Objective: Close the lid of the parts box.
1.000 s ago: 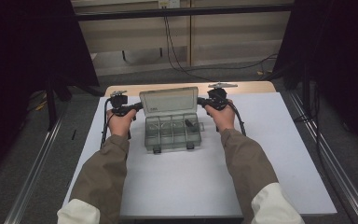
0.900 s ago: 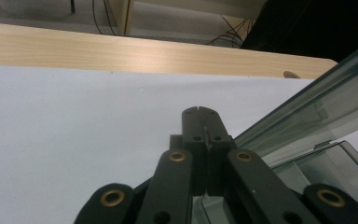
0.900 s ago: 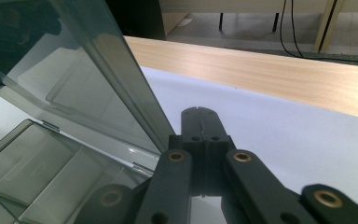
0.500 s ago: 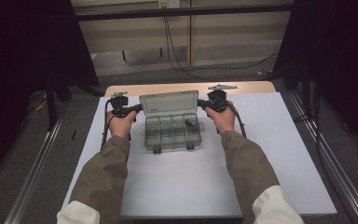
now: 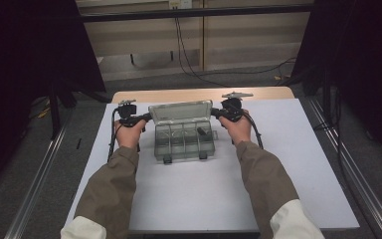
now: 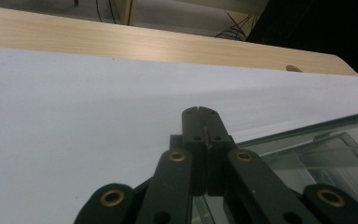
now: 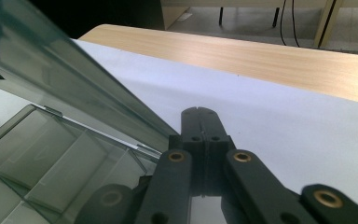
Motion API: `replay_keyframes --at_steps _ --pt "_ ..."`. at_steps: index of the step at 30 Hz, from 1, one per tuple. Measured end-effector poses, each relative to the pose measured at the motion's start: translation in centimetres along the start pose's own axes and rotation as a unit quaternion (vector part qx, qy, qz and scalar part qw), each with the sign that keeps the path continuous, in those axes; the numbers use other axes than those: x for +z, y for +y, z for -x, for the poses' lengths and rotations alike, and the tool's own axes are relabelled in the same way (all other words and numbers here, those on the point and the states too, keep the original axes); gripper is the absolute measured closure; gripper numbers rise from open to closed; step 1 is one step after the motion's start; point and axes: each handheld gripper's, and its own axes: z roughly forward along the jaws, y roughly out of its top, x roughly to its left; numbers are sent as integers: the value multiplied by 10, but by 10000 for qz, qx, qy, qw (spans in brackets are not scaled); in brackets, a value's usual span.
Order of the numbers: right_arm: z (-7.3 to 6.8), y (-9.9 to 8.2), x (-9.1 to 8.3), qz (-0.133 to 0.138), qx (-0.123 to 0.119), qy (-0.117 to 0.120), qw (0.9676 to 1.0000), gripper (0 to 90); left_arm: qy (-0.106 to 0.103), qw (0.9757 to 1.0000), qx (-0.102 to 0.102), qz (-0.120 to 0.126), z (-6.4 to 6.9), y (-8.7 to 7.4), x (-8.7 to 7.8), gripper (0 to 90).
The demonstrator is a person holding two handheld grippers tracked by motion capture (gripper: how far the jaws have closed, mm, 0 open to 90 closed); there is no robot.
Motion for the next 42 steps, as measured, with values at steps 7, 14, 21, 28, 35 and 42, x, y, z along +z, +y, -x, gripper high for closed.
replay_keyframes --at_steps 7,14,21,28,35,42 --pt "0 -3 -2 -18 -26 36 10000 900 4 10000 28 -59 1 -1 -1 900" --pt "-1 -5 -2 -39 -69 34 10000 900 31 10000 14 -80 2 -2 -2 900" --pt "-2 -8 -3 -56 -94 40 9999 900 21 10000 8 -85 2 -4 -3 900" --pt "-3 -10 -4 -65 -87 33 9999 900 27 9999 30 -101 2 -5 -3 900" --pt "-3 -12 -5 -78 -96 38 9999 900 21 10000 22 -88 2 -8 -3 900" --pt "-3 -14 -4 -119 -106 41 9999 900 4 9999 51 -151 2 -10 -3 900"
